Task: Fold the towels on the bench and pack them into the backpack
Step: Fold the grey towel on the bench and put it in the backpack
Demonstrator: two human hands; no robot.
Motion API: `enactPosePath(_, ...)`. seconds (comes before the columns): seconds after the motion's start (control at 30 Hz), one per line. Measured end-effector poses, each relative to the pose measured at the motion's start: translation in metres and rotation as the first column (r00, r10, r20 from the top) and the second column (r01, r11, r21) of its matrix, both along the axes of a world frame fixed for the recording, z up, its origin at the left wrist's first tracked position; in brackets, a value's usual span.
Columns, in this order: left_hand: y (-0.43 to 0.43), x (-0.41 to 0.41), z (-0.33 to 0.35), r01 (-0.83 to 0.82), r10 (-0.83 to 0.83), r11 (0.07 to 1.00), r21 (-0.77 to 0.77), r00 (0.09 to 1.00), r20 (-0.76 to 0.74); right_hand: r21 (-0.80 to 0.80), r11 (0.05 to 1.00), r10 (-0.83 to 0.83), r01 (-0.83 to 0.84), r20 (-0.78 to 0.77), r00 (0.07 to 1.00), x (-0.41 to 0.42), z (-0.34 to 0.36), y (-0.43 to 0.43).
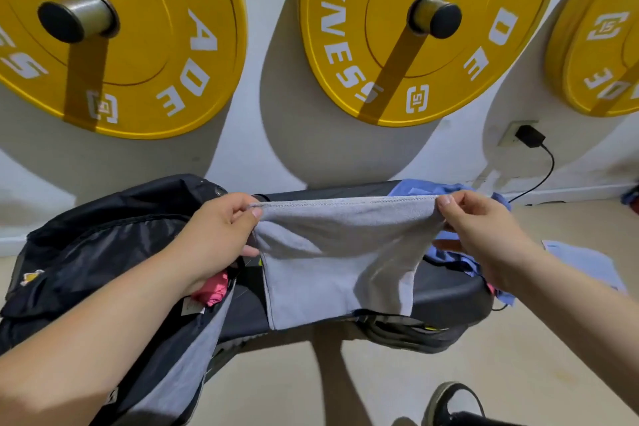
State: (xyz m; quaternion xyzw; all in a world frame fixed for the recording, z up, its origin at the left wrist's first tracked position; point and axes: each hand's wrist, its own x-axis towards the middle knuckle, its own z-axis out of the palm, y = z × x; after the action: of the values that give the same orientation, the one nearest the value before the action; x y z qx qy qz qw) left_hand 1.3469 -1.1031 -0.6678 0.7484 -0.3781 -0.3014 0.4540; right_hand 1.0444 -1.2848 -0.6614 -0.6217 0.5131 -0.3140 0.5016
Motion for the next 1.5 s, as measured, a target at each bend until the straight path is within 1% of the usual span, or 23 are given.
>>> enactPosePath(0.07,-0.001,-0.004,0.001,-0.011,0.011,1.000,-0.014,0.999,-0.053,0.010,1.000,0.009,-0.010,0.054,0.998,0.000,0.000,-0.001)
enactPosePath(0.1,0.000,-0.006,0.002,-0.017,0.016,1.000,-0.016,0.997,-0.072,0.006,1.000,0.007,-0.008,0.053,0.999,0.001,0.002,0.000)
enactPosePath(0.2,0.002,-0.007,0.008,-0.014,0.015,1.000,0.007,0.997,-0.069,-0.082,0.996,-0.030,0.023,-0.080,0.996,0.001,0.011,0.003)
enactPosePath(0.27,0.005,-0.007,0.014,0.009,-0.004,0.998,0.069,0.998,-0.066,-0.118,0.993,-0.040,0.022,-0.152,0.988,0.001,0.016,0.004)
enactPosePath(0.4,0.012,-0.006,0.022,0.054,-0.045,0.990,0.133,0.996,-0.075,-0.047,0.999,-0.015,0.006,-0.206,0.979,-0.001,0.025,0.004)
enactPosePath(0.47,0.012,-0.002,0.023,0.044,-0.035,0.991,0.124,0.997,-0.071,-0.029,1.000,0.003,-0.009,-0.186,0.983,-0.001,0.030,0.003)
enactPosePath(0.53,0.009,0.001,0.019,0.006,0.000,0.992,0.123,0.999,-0.047,-0.049,0.999,-0.003,-0.005,-0.159,0.987,0.002,0.030,0.002)
enactPosePath(0.57,0.006,0.002,0.016,-0.023,0.028,0.992,0.121,0.999,-0.043,-0.048,0.999,-0.012,0.006,-0.127,0.992,0.006,0.028,0.002)
enactPosePath(0.63,-0.002,0.003,0.005,-0.079,0.087,0.990,0.113,0.994,-0.060,0.006,1.000,-0.026,0.026,-0.011,1.000,0.017,0.019,0.002)
enactPosePath(0.67,-0.007,0.005,-0.003,-0.107,0.112,0.988,0.107,0.993,-0.037,0.033,0.999,-0.036,0.034,0.038,0.999,0.025,0.013,0.001)
enactPosePath(0.7,-0.012,0.008,-0.010,-0.134,0.132,0.986,0.100,0.991,0.031,0.047,0.998,-0.045,0.042,0.057,0.997,0.034,0.008,-0.001)
enactPosePath(0.77,-0.022,0.016,-0.020,-0.190,0.175,0.978,0.088,0.973,0.150,0.027,0.998,-0.049,0.048,0.045,0.998,0.051,-0.003,-0.015)
enactPosePath(0.8,-0.028,0.020,-0.023,-0.216,0.202,0.973,0.085,0.968,0.147,0.009,0.999,-0.052,0.052,0.037,0.998,0.060,-0.006,-0.023)
enactPosePath(0.97,-0.061,0.037,-0.024,-0.326,0.328,0.945,0.036,0.940,-0.093,-0.039,0.990,-0.132,0.135,0.063,0.989,0.102,-0.025,-0.067)
enactPosePath(1.03,-0.073,0.043,-0.028,-0.357,0.358,0.934,0.031,0.926,-0.122,-0.024,0.987,-0.155,0.158,0.095,0.983,0.116,-0.040,-0.079)
enactPosePath(1.13,-0.088,0.052,-0.038,-0.380,0.382,0.924,0.041,0.920,-0.094,0.000,0.988,-0.152,0.154,0.138,0.979,0.128,-0.063,-0.093)
enactPosePath(1.17,-0.092,0.053,-0.041,-0.381,0.383,0.924,0.038,0.920,-0.087,-0.015,0.990,-0.138,0.142,0.154,0.978,0.128,-0.070,-0.097)
enactPosePath(1.27,-0.098,0.055,-0.051,-0.369,0.368,0.930,0.001,0.927,-0.067,-0.167,0.983,-0.060,0.080,0.121,0.991,0.118,-0.085,-0.109)
enactPosePath(1.3,-0.097,0.054,-0.056,-0.353,0.352,0.936,-0.012,0.935,-0.050,-0.193,0.980,-0.025,0.045,0.103,0.994,0.113,-0.090,-0.114)
enactPosePath(1.33,-0.095,0.052,-0.062,-0.330,0.330,0.944,-0.017,0.944,-0.010,-0.197,0.980,0.014,0.002,0.080,0.997,0.108,-0.094,-0.118)
enactPosePath(1.4,-0.086,0.049,-0.073,-0.265,0.263,0.964,-0.004,0.953,0.148,-0.194,0.976,0.103,-0.101,0.003,0.995,0.097,-0.102,-0.123)
enactPosePath(1.47,-0.073,0.044,-0.082,-0.173,0.150,0.983,0.055,0.944,0.294,-0.204,0.952,0.206,-0.226,-0.113,0.972,0.084,-0.103,-0.124)
enactPosePath(1.5,-0.065,0.042,-0.085,-0.114,0.078,0.989,0.092,0.940,0.332,-0.192,0.934,0.270,-0.301,-0.169,0.948,0.077,-0.100,-0.125)
